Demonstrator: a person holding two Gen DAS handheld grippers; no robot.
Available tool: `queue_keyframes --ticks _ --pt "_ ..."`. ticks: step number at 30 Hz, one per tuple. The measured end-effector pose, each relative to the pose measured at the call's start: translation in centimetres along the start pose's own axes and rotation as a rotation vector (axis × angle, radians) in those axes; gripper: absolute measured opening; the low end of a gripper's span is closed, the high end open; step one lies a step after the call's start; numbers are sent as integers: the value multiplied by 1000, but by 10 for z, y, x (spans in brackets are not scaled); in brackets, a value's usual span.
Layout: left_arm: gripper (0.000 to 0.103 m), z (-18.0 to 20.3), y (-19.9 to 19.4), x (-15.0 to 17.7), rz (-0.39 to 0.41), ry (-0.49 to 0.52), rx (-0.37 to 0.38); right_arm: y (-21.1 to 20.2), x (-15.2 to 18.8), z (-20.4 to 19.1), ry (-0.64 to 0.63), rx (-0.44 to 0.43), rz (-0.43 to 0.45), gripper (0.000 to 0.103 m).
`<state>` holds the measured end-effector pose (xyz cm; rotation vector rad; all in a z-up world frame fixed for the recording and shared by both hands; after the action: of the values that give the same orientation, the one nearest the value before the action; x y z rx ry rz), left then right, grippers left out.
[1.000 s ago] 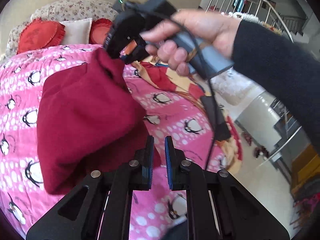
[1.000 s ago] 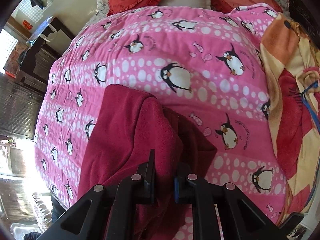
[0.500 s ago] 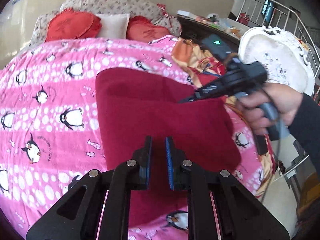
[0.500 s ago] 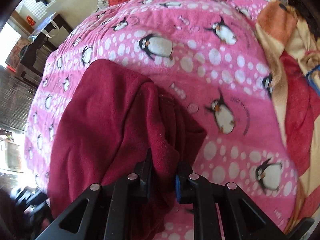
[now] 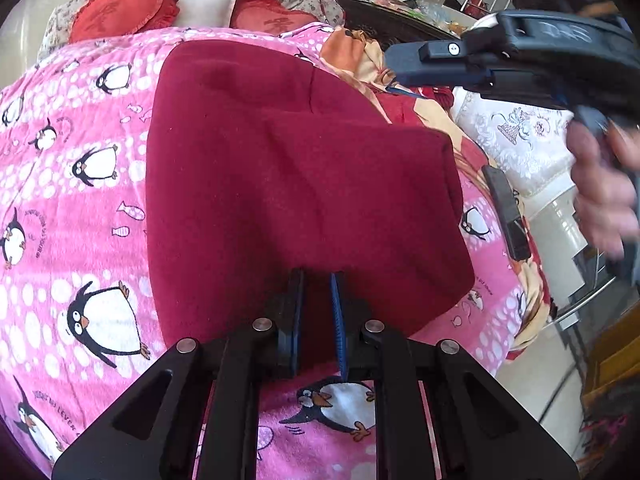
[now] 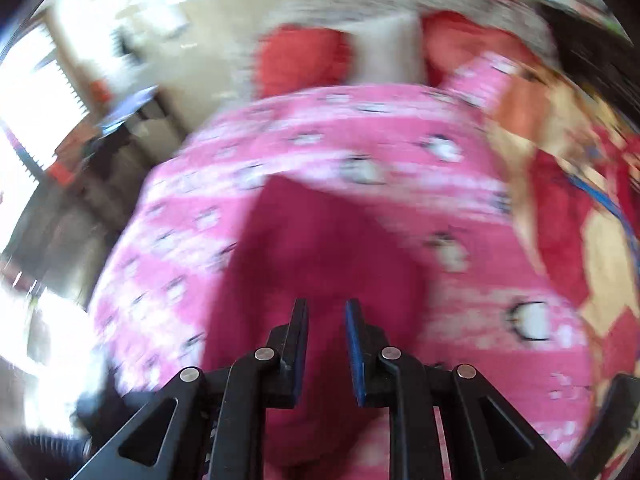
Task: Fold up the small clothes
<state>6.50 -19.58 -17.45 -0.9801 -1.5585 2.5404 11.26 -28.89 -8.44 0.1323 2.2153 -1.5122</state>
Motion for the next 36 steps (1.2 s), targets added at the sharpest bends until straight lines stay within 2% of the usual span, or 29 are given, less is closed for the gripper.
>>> queue_keyframes --ticks 1,3,4,5,6,8,11,14,17,20,22,24,26,31,36 --pt "11 1 0 -2 1 2 -2 5 7 -9 -45 27 -3 17" --pt "11 0 -1 -2 2 -4 7 24 20 -14 -136 138 -29 17" --pt "12 -1 -2 -2 2 -9 16 36 30 -3 -140 191 -63 17" --pt "13 -1 -2 -2 1 -17 27 48 42 8 -119 202 -106 16" --pt "13 -1 -3 -1 -1 -28 43 55 52 16 -99 191 -133 16" --pt "13 -2 -5 -2 -3 -46 63 56 65 27 -96 168 -96 15" --pt "13 4 -23 -15 46 -38 66 58 69 33 -47 129 -48 15" --pt "13 7 -45 -53 133 0 23 60 69 32 -61 115 -8 15" --pt "13 -11 -44 -106 165 1 -68 60 68 32 -51 91 16 15" --pt "13 -43 -20 -151 122 -57 -143 66 58 27 -66 101 21 15" --pt "13 -60 7 -166 44 -79 -184 66 59 29 -59 88 40 15" --pt "13 -79 40 -165 -60 -132 -191 64 61 29 -66 91 63 15" --pt "13 -90 58 -158 -120 -152 -213 63 65 29 -70 103 90 15" --pt "13 -97 78 -160 -106 -135 -265 63 68 32 -34 81 155 15" --pt "13 -87 65 -163 -87 -82 -335 63 66 33 -32 61 164 15"
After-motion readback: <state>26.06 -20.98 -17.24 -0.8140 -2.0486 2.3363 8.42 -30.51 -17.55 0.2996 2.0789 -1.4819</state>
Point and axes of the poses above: each gripper's, at about its wrist camera, not at the fingertips, and y roughly the way its jaws point, z to its right, x to its underside, the point moved 10 cm from there along y, roughly the way its jaws point, and after that the axes turned 10 degrees about -z, right-handed, at the moved point
